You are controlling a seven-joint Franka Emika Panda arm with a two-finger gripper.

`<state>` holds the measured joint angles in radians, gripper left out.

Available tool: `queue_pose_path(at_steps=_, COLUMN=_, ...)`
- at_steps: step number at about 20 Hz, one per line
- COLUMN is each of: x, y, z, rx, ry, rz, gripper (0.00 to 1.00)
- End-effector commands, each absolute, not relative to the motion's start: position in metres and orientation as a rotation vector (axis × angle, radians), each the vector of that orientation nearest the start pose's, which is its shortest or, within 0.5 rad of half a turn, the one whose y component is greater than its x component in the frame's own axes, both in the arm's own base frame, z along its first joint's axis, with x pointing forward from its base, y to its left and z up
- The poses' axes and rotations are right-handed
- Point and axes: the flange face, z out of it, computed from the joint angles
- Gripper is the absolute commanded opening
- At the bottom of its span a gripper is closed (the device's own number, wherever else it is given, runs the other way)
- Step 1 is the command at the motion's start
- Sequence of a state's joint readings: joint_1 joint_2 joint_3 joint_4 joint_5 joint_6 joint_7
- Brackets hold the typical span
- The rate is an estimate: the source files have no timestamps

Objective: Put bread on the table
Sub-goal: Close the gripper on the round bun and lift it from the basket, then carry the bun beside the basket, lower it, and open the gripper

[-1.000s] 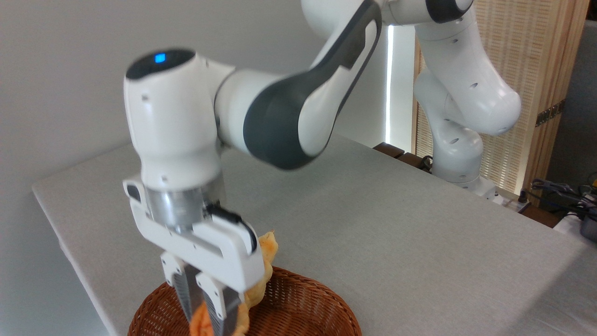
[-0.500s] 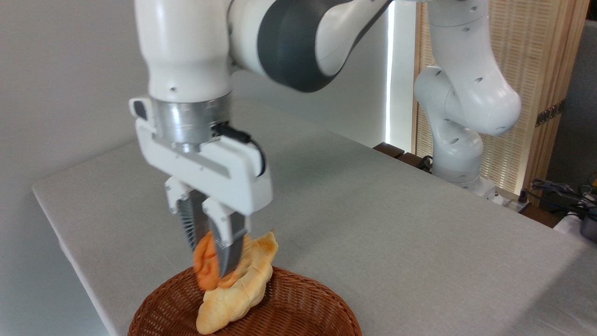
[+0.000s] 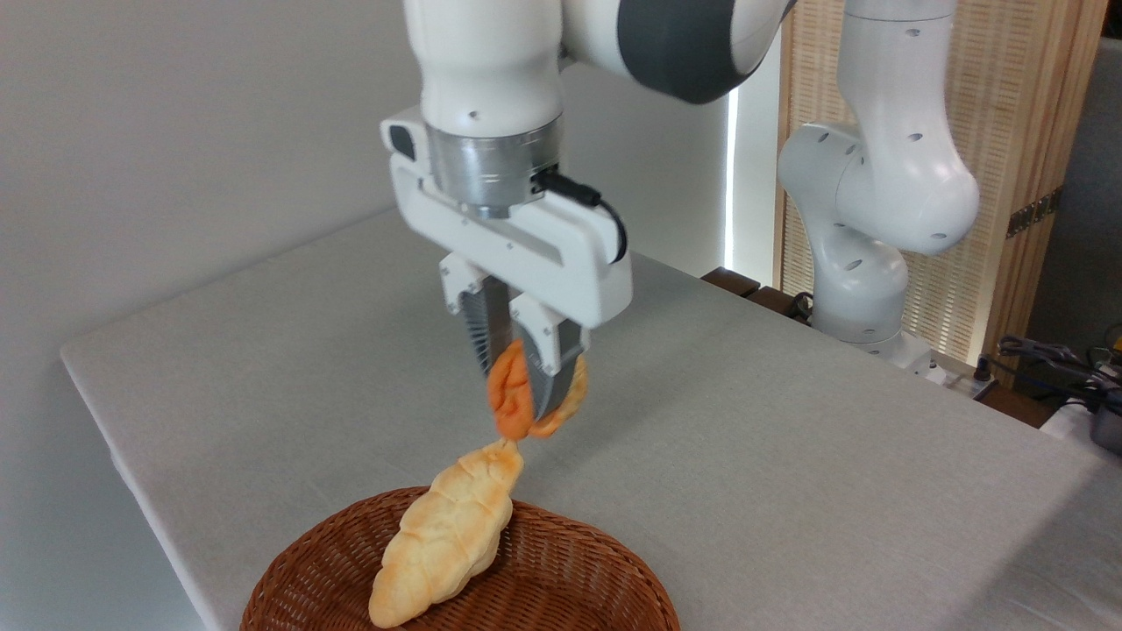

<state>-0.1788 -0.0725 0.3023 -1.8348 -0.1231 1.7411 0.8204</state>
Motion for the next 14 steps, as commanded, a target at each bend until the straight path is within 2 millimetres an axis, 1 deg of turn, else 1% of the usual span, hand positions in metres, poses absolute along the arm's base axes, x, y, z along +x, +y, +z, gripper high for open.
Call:
queue_pose_path(at_steps=1, x=0.517, y=0.034, z=0.541, rx=-3.084, ry=1.195, rz=0.043, gripper=0.53)
queue_pose_path(at_steps=3, x=0.517, y=0.013, z=0.529, rx=-3.066, ry=1.247, rz=0.085, gripper=0.55)
queue_pose_path(at_steps=4, x=0.518, y=0.012, z=0.524, rx=-3.064, ry=1.25, rz=0.099, gripper=0.55)
queue_pose_path(at_steps=5, x=0.522, y=0.01, z=0.516, rx=-3.064, ry=1.25, rz=0.118, gripper=0.57)
queue_pose_path(at_steps=6, x=0.526, y=0.011, z=0.507, rx=-3.066, ry=1.245, rz=0.136, gripper=0.8)
queue_pose_path(at_steps=7, x=0.53, y=0.011, z=0.499, rx=-3.065, ry=1.242, rz=0.144, gripper=0.94)
queue_pose_path(at_steps=8, x=0.536, y=0.01, z=0.489, rx=-3.065, ry=1.239, rz=0.158, gripper=0.95)
queue_pose_path(at_steps=9, x=0.541, y=0.008, z=0.476, rx=-3.062, ry=1.237, rz=0.178, gripper=1.0)
queue_pose_path(at_steps=11, x=0.551, y=0.007, z=0.456, rx=-3.052, ry=1.232, rz=0.213, gripper=1.0)
queue_pose_path(at_steps=12, x=0.554, y=0.007, z=0.453, rx=-3.031, ry=1.235, rz=0.214, gripper=1.0)
queue_pose_path(at_steps=13, x=0.557, y=-0.001, z=0.454, rx=-3.007, ry=1.259, rz=0.208, gripper=1.0)
queue_pose_path(at_steps=14, x=0.559, y=-0.003, z=0.451, rx=-3.003, ry=1.263, rz=0.212, gripper=1.0)
